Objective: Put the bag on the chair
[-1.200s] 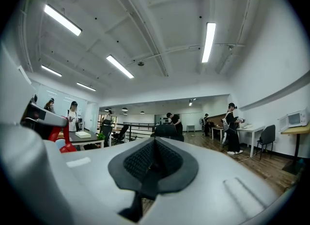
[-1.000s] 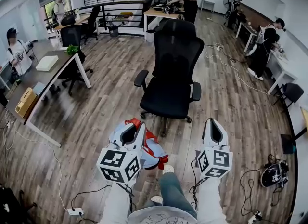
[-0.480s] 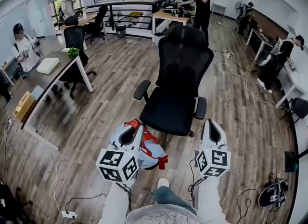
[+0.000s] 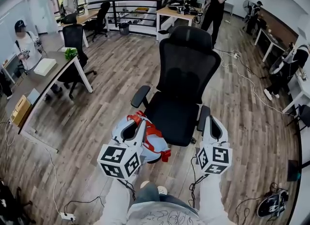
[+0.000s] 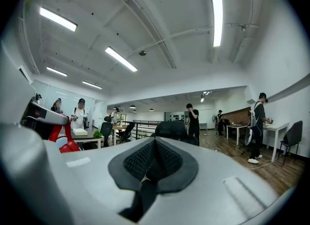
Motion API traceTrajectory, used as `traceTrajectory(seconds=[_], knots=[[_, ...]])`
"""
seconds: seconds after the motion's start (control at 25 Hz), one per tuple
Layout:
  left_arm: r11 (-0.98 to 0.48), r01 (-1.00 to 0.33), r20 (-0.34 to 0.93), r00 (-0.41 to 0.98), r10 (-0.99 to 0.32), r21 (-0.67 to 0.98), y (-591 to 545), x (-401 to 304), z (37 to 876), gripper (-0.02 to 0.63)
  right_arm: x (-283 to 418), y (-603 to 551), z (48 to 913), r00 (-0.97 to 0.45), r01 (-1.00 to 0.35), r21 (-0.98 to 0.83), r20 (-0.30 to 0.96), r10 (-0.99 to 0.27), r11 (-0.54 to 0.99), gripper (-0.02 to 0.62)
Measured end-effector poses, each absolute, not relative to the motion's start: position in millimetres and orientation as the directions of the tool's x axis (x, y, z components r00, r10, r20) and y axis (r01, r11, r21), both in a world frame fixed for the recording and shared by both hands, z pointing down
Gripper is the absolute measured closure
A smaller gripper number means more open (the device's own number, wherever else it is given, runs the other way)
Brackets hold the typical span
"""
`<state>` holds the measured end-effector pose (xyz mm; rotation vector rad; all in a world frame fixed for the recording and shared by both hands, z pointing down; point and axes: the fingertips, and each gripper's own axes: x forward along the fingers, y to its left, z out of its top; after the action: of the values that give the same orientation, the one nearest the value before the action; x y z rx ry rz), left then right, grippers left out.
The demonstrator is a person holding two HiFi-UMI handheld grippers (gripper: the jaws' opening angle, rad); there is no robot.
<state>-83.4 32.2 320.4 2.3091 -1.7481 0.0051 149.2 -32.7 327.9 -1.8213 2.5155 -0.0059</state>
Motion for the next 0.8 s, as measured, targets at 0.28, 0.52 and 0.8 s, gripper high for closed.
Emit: traceTrajectory(seconds=[0.28, 0.52, 0.8], knots=[[-0.267, -0.940, 0.187, 0.307, -0.933, 0.214, -42.4, -86.1, 339.1, 0.558, 137.3, -101.3, 344.4, -0.313, -0.949, -0.035, 0.001, -0.950, 0.313, 0.586], [-0.310, -0.926, 0.220, 0.355, -0.908, 0.215, -113.4, -90.6, 358.1, 0.558, 124.1, -168.0, 356.7, -0.289, -0.957, -0.028, 0.008, -0.957, 0.289, 0.586], [-0.379, -0.903, 0.265, 0.424, -0.866, 0.205, -202.5, -104.6, 373.9, 0.560, 107.3, -250.9, 360.4, -0.222, -0.975, -0.033, 0.018, -0.975, 0.221, 0.586]])
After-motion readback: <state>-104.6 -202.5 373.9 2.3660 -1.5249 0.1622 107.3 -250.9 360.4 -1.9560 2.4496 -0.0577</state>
